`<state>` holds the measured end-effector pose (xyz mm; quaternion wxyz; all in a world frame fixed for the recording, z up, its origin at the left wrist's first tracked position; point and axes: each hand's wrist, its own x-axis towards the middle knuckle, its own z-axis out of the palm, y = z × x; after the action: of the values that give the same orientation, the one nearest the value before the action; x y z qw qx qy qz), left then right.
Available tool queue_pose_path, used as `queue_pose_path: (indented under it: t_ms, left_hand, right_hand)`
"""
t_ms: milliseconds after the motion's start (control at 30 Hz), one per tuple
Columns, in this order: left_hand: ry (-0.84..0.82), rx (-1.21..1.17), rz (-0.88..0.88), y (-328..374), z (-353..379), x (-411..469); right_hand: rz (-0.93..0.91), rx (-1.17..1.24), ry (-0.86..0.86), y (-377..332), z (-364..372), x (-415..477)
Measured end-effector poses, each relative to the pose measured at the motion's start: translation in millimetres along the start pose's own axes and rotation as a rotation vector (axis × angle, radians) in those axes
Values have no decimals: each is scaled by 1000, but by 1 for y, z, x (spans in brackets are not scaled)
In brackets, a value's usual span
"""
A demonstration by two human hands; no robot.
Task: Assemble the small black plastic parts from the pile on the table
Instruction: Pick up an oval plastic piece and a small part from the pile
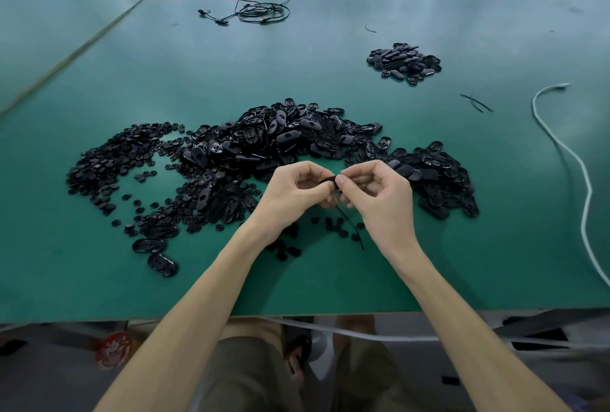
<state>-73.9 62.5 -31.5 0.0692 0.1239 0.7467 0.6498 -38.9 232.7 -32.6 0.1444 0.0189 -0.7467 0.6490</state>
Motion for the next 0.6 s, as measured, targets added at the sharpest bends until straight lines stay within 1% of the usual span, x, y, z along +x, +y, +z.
queue_pose_path:
  t_ms: [133, 233, 467, 600]
  left_hand:
    - [-22, -62, -2, 2, 0, -1]
    - [-32, -76, -10, 3, 0, -1]
    - [-10, -32, 4, 3, 0, -1]
    - [-12, -32, 10, 1, -1, 1]
  right_hand:
    - [-16, -15, 43, 2, 0, 0]
    - [-10, -11, 43, 2, 0, 1]
    - [15, -4, 36, 3, 0, 2]
    - [-2, -37, 21, 2, 2, 2]
